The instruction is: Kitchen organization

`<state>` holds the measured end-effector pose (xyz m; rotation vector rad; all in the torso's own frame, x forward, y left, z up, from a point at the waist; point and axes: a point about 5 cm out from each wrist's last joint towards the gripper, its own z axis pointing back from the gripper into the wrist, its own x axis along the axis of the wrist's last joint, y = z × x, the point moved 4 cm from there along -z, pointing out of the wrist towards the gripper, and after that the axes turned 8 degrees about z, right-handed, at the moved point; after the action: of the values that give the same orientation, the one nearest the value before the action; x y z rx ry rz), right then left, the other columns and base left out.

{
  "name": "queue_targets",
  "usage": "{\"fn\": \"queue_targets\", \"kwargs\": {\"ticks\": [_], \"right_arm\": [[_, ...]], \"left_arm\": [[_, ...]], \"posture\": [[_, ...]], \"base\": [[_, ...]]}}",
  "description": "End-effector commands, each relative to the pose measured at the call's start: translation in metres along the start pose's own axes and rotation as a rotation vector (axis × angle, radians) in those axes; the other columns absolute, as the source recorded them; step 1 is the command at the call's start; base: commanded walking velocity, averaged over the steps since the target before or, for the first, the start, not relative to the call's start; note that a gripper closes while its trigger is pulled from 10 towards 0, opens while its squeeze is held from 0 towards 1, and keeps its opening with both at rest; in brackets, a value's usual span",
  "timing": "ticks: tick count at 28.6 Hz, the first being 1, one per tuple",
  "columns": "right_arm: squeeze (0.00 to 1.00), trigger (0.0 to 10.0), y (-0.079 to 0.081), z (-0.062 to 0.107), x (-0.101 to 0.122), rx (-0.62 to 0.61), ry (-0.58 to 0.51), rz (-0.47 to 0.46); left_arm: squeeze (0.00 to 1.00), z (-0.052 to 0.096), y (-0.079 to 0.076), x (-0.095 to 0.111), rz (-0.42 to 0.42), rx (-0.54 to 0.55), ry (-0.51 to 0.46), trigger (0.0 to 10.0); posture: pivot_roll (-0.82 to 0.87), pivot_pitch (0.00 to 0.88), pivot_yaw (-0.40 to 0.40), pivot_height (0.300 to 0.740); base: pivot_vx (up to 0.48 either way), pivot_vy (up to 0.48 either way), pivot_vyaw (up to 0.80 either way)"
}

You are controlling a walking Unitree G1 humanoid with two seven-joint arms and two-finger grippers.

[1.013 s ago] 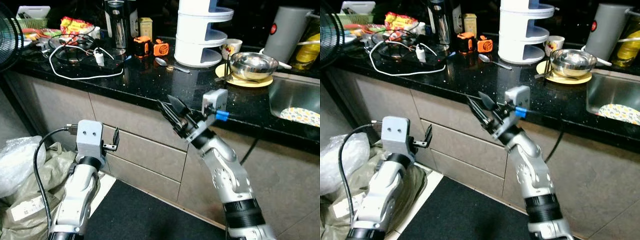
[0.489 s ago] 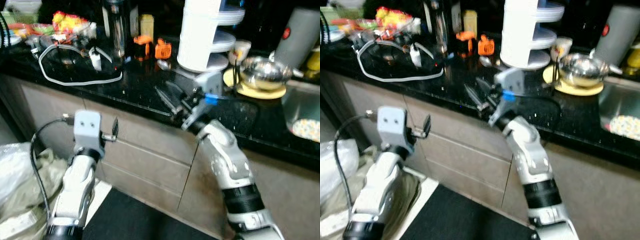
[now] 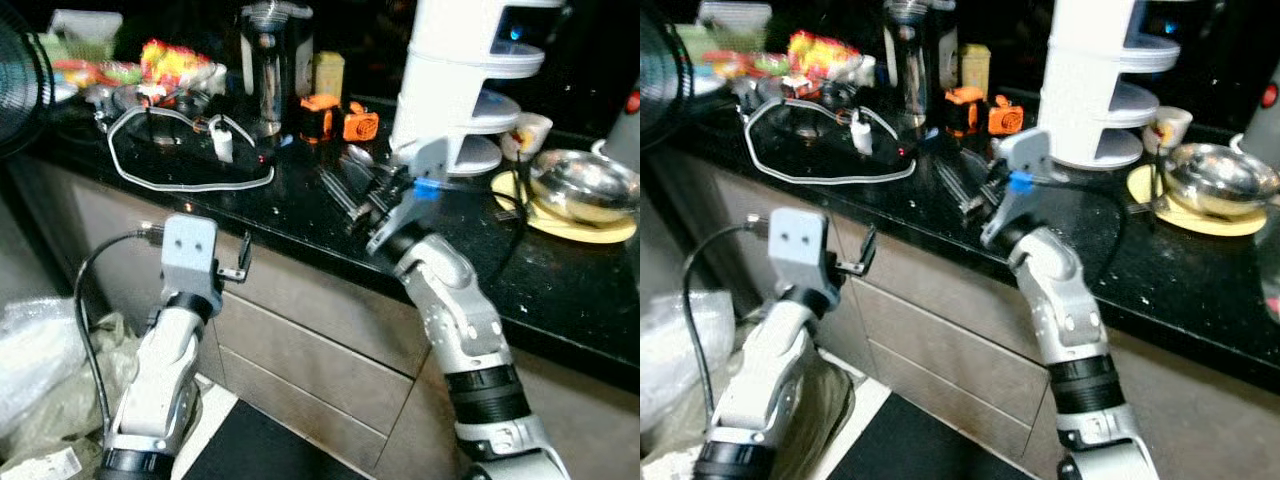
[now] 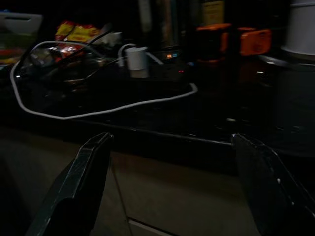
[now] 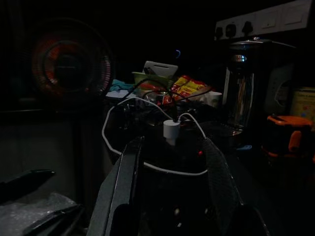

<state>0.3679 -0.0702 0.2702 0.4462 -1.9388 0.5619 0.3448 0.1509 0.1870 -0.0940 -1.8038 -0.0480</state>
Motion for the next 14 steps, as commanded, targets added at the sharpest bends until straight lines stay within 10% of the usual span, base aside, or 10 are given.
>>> {"fn": "queue_targets", "kwargs": {"ticks": [1, 14], "right_arm": [[0.0, 10.0, -0.0054, 0.0011, -0.0031, -0.021, 0.022, 0.001], [0.0, 10.0, -0.0037, -0.0023, -0.0041, -0.02, 0.055, 0.051]], "left_arm": [[0.0, -0.0012, -0.0019, 0.0004, 0.003, -0.011, 0.006, 10.0], [0.0, -0.0008, -0.007, 0.0015, 0.008, -0.025, 0.008, 10.0]], "posture": [[0.07, 0.0, -0.02, 0.74], [0.07, 0.0, -0.018, 0.74]], "base": [[0.379, 0.0, 0.0], [0.379, 0.0, -0.36]]}}
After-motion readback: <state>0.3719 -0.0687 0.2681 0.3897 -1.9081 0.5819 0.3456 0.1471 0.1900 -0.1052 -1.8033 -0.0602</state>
